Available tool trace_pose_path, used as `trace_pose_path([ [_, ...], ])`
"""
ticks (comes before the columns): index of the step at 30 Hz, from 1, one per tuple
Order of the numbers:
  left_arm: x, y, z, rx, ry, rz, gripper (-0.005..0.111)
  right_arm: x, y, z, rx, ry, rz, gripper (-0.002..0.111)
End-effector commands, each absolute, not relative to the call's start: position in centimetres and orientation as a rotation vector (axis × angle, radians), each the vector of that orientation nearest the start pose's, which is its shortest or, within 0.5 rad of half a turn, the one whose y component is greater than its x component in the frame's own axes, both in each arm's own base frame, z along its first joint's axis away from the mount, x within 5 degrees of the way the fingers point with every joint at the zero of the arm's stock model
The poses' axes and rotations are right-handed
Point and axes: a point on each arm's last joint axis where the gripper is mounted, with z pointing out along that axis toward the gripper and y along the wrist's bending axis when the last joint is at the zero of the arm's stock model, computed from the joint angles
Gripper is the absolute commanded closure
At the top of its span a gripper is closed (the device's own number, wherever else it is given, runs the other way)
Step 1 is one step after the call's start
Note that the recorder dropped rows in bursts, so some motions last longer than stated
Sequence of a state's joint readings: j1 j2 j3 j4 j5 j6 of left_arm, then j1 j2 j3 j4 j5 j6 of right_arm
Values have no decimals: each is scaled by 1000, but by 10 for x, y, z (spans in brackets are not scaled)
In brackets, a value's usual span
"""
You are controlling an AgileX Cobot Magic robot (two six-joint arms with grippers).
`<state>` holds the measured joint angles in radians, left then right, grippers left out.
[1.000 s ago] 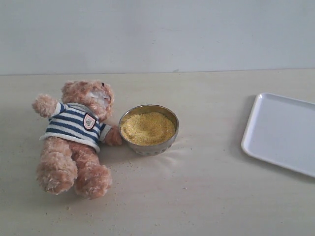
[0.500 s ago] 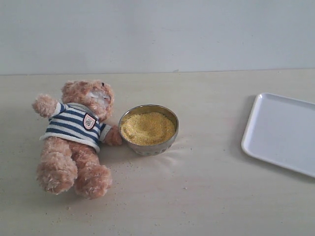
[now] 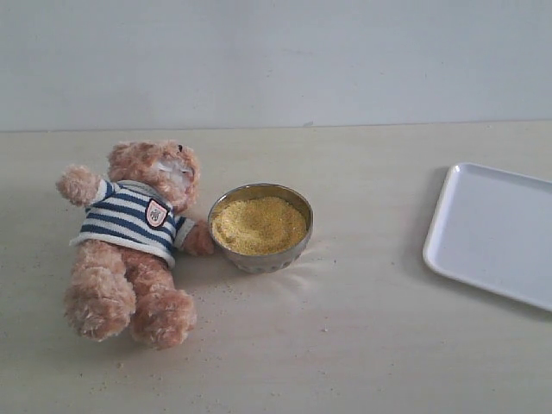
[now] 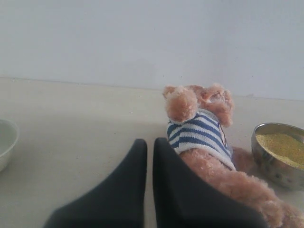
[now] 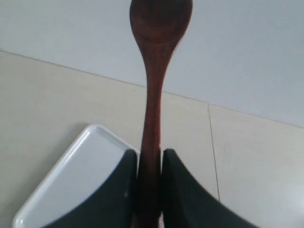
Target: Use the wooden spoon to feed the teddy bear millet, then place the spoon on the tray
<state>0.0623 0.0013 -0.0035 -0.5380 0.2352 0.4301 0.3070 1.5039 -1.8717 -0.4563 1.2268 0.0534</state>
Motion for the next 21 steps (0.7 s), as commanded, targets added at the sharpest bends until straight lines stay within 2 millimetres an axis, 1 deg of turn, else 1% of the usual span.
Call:
trace_pose_path([
  [1,56,-8,194,-52,1693,-145,102,317,41,462,-196,2331,-322,108],
  [3,56,-8,194,-52,1693,-145,102,325,39,452,-203,2377,-249,108],
  [6,56,-8,194,-52,1693,-145,102,335,48,439,-278,2424,-125,108],
  [11,55,-9,193,-46,1707,-150,102,344,54,425,-325,2462,-90,108],
  [14,55,-8,193,-33,1711,-134,102,347,54,409,-313,2488,-80,108],
  [15,56,-8,193,-17,1708,-105,102,348,54,401,-314,2491,-79,108],
  [17,56,-5,194,-20,1691,-71,102,350,54,378,-314,2533,-78,108],
  [19,56,-3,197,-81,1662,-83,102,353,47,350,-296,2564,-78,108],
  [21,56,-1,197,-109,1657,-76,102,355,33,329,-237,2579,-83,108],
])
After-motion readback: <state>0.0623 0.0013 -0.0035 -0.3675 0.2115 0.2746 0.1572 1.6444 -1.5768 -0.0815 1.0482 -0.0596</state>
